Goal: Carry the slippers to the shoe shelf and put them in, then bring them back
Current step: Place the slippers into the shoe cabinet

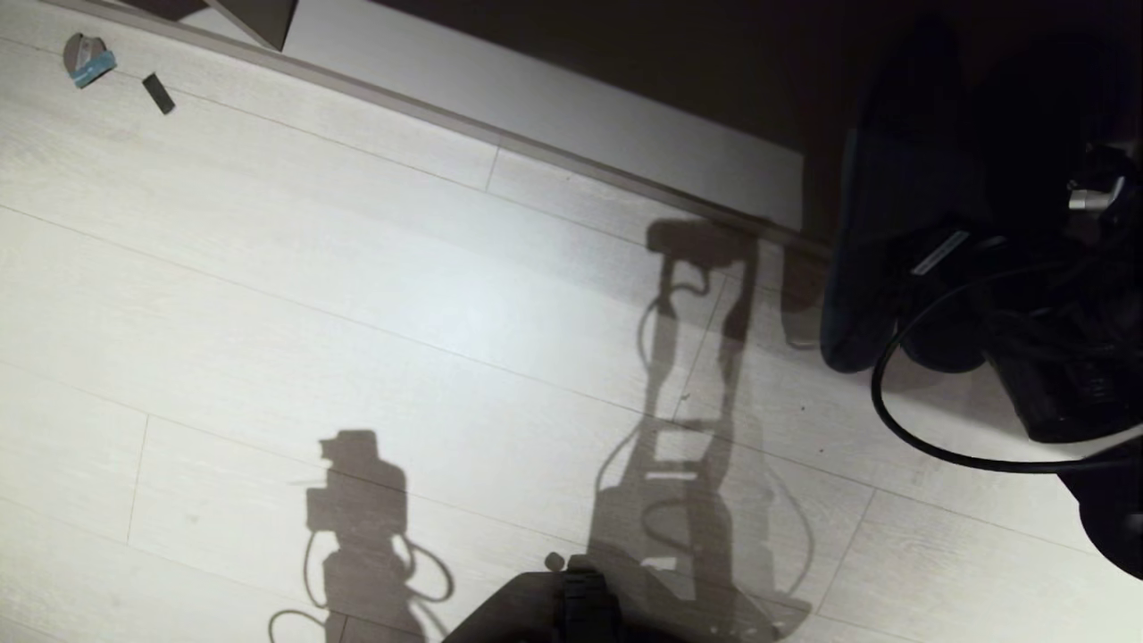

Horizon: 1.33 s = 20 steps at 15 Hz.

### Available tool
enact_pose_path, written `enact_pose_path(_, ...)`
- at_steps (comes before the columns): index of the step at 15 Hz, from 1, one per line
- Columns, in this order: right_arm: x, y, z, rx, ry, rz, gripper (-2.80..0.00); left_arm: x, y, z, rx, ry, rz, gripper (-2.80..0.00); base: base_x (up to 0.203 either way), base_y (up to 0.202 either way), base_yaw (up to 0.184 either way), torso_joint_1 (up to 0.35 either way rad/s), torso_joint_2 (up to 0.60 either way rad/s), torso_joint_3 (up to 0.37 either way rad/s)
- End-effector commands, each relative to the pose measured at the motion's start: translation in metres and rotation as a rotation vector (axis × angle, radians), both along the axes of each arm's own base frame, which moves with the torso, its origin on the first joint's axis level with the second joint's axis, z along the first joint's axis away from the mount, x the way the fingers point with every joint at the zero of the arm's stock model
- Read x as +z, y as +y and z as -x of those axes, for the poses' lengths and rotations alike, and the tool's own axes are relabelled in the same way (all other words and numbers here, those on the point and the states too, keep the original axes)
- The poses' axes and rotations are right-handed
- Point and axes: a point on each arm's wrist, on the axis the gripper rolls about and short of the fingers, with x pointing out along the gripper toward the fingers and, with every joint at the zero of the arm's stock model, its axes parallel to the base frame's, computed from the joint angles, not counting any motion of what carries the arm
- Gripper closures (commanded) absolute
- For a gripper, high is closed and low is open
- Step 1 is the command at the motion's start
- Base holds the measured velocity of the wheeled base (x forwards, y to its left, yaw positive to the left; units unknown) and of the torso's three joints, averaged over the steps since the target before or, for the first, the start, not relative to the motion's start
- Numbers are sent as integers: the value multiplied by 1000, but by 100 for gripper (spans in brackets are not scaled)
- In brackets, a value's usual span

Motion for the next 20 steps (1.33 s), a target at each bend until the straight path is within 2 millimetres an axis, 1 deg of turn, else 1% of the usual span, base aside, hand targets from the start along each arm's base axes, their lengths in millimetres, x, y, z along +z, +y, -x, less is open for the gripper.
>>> enact_pose_path(1,-3,4,-13,-5,-14,-7,0,0,0,0,1,1,1,0,0,0,0,0,0,0)
enact_pose_path(3,1,5,-17,-9,-35,-15,0,0,0,0,1,0,1,0,0,0,0,0,0,0)
enact_pose_path(8,20,6,-23,-12,-112,-43,0,0,0,0,1,1,1,0,0,0,0,0,0,0)
enact_pose_path(9,22,7,-27,-12,-121,-44,0,0,0,0,1,1,1,0,0,0,0,0,0,0)
enact_pose_path(14,22,12,-46,-13,-131,-44,0,0,0,0,1,1,1,0,0,0,0,0,0,0)
enact_pose_path(20,30,6,-71,-48,-162,-49,0,0,0,0,1,1,1,0,0,0,0,0,0,0)
